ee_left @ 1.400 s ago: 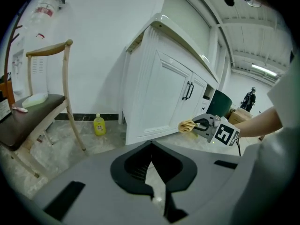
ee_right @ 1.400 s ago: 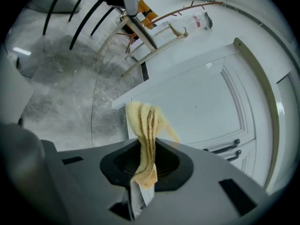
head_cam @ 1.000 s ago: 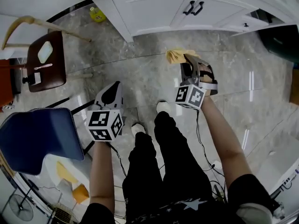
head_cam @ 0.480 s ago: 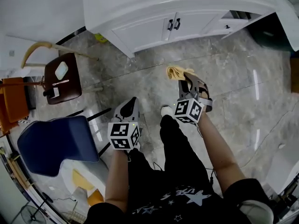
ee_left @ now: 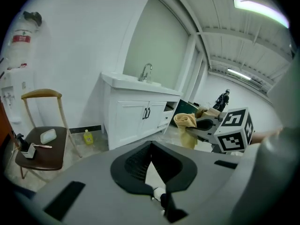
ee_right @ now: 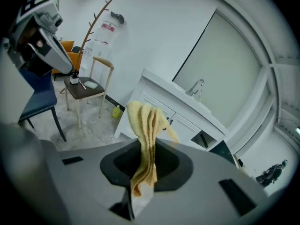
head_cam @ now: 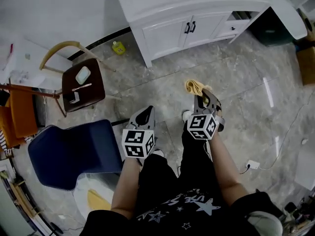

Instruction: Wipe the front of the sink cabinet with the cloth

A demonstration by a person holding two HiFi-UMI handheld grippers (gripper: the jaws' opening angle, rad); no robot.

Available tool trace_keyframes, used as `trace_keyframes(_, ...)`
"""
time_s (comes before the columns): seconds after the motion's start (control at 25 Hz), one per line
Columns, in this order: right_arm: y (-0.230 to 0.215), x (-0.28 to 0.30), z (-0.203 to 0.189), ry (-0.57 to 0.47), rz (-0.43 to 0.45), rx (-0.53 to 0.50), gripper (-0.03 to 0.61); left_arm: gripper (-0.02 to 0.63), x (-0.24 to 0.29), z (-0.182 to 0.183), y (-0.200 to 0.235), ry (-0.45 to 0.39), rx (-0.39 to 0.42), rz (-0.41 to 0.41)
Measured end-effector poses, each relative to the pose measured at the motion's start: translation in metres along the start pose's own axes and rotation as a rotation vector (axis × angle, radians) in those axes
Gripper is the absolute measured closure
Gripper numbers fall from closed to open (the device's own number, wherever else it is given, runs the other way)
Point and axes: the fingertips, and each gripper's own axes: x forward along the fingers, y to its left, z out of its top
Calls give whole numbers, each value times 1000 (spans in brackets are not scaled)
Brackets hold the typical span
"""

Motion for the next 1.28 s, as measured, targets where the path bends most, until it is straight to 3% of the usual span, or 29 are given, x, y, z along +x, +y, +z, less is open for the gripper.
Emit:
trace_keyframes(0.28, 25, -119, 20, 57, -75, 107, 517, 597, -97, -12, 12, 23, 56, -80)
trace_keyframes(0.56, 13, -200, 32, 102, -85, 189, 517, 597, -155, 9, 0, 8, 119, -93)
trace_keyframes(0.72, 0, -237, 39, 73, -93, 217, 517, 597, -183, 17, -30, -20, 180, -117)
trace_keyframes(0.92, -14, -294, 39, 6, -110, 264, 517, 597, -218, 11, -76, -59, 191, -115)
trace_keyframes(1.28, -34, -404, -22, -47, -129, 336, 517, 598, -262, -23, -185, -84, 218, -156)
